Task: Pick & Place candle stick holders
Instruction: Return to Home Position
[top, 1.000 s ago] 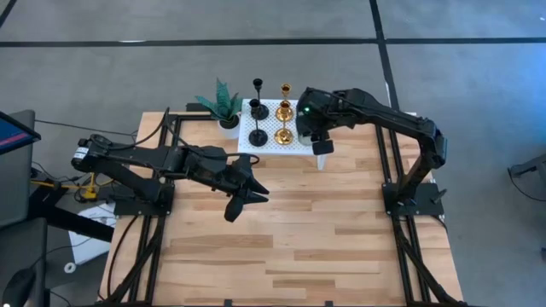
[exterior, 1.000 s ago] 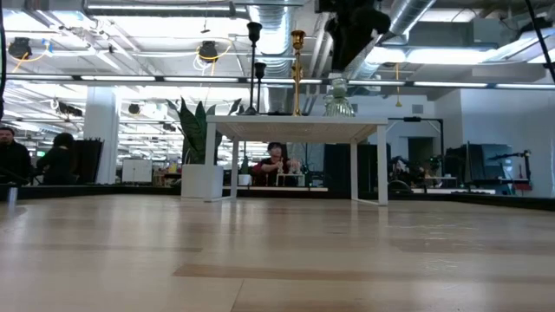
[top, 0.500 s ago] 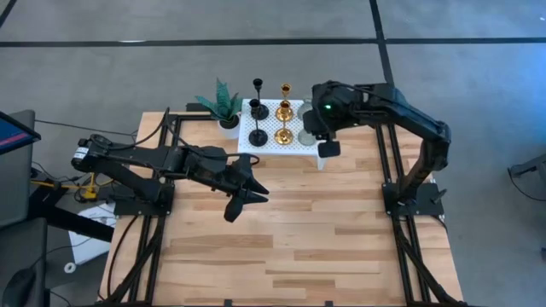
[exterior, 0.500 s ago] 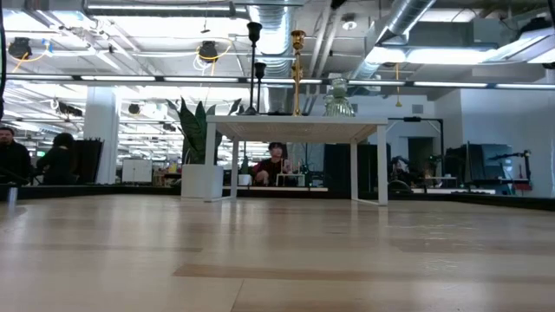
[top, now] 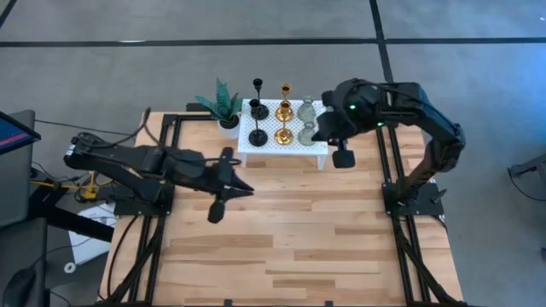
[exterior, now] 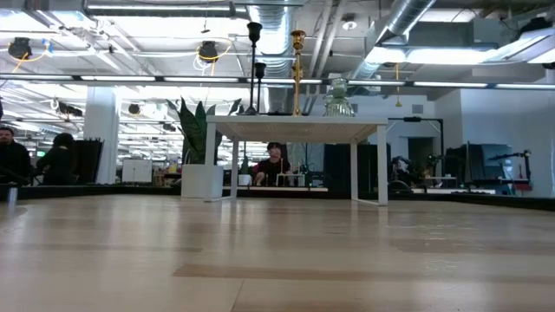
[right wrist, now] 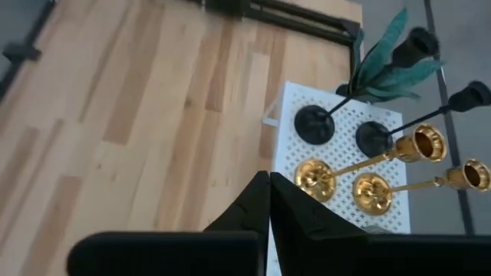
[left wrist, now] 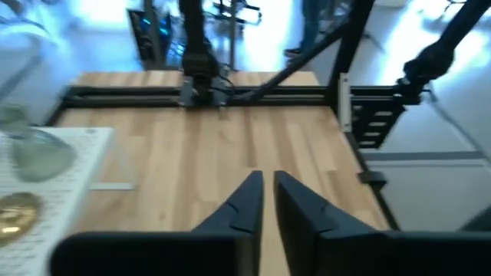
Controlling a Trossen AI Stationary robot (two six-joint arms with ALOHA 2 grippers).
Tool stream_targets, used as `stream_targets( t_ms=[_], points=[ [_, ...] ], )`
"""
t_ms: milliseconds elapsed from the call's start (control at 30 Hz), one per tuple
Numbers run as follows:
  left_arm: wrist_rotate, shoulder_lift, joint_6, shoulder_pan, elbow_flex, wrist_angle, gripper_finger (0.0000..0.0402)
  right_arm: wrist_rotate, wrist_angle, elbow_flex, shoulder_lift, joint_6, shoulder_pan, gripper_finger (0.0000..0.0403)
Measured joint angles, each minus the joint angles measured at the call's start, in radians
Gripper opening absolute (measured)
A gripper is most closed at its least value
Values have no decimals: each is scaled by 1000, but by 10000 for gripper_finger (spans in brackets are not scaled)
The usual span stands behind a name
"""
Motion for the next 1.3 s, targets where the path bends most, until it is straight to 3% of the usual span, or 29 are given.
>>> stream_targets(
  t_ms=[100, 333, 500, 700, 833, 933, 1300],
  points=[
    [-102, -31, 23, -50, 0, -27, 7, -14, 5, 0, -30, 14, 0, 0],
    [-335, -78, 141, -172, 0, -44, 4, -18, 32, -11, -101, 72, -1, 0],
    [-393, -120, 161, -214, -5, -76, 4, -17, 104, -133, -199, 94, -1, 0],
    [-326, -189, 135, -191, -94, -66, 5, -26, 345, -457, -389, 110, 0, 0],
    [-240, -225, 147, -152, -153, 20, 5, -157, 594, -705, -516, 111, -3, 0],
    [-151, -235, 177, -89, -182, 79, 5, -199, 733, -847, -592, 135, -15, 0],
    [116, -291, 227, 159, -187, 86, 5, -193, 852, -1060, -809, 258, -42, 0]
  ],
)
